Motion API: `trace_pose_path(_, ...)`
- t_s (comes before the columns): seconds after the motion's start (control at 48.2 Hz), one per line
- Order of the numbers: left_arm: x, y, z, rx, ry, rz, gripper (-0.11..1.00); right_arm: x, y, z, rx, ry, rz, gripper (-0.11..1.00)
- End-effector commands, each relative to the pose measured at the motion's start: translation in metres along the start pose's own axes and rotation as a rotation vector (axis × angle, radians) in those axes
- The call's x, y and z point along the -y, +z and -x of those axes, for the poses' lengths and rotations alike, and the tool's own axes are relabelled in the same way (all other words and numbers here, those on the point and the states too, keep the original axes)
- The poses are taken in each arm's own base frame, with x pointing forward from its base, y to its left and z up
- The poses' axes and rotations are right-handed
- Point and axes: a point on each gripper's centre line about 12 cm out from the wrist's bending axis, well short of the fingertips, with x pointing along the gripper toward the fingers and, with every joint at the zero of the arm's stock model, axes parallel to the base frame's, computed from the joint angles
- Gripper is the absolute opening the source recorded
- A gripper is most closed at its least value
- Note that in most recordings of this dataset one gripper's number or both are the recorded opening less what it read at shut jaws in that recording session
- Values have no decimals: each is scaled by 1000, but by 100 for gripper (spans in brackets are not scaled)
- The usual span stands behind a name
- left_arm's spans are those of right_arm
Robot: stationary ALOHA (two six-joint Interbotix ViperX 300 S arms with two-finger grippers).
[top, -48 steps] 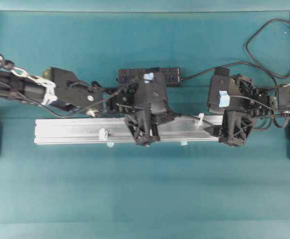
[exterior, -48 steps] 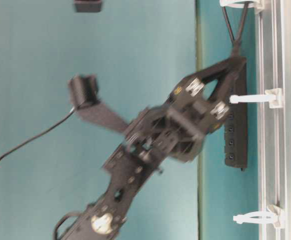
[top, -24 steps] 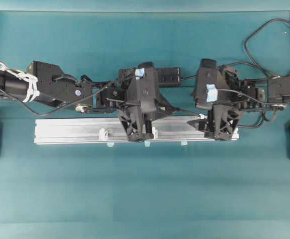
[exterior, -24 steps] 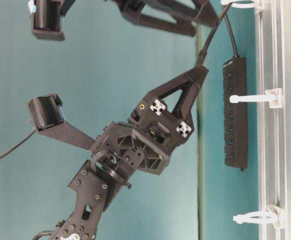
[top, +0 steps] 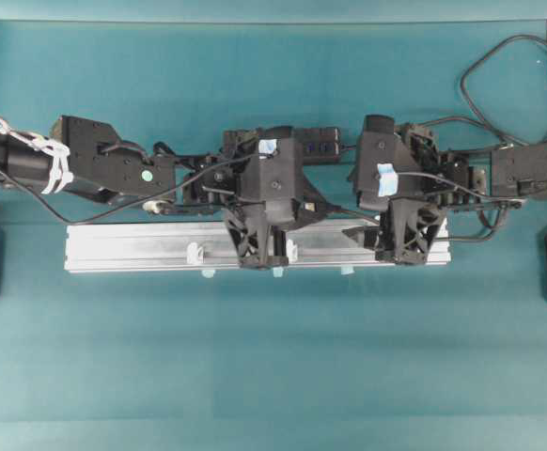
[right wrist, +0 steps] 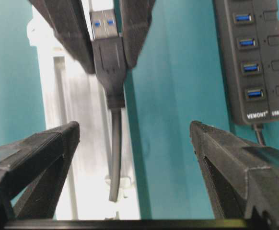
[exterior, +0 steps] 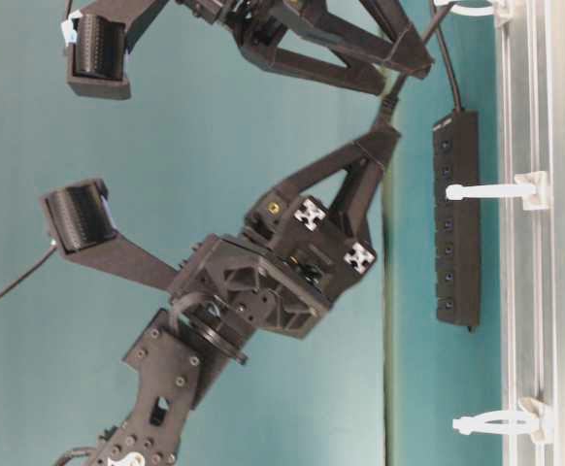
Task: Pass the USB cable through three rings with both arms.
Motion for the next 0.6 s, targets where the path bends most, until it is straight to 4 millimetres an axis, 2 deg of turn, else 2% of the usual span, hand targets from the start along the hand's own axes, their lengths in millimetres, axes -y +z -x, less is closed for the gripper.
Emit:
trace_pose_path(0.0, -2, 22, 6, 63, 6, -6, 23, 1, 9, 3, 35, -3, 4, 86)
trace_pose_path(0.249, -2, 23, 5, 66, 7, -20, 23, 1, 10, 2, 46, -2, 4, 85)
trace_pose_path(0.353, -3, 23, 5, 65, 9, -19, 23, 1, 13, 2, 55, 0, 7, 81)
trace_pose_path(0.436, -2, 23, 5, 66, 7, -20, 23, -2, 15, 2, 69, 6, 13, 72)
trace_pose_path(0.581, -2, 22, 5, 61, 7, -20, 23, -5, 17, 2, 81, 12, 19, 43)
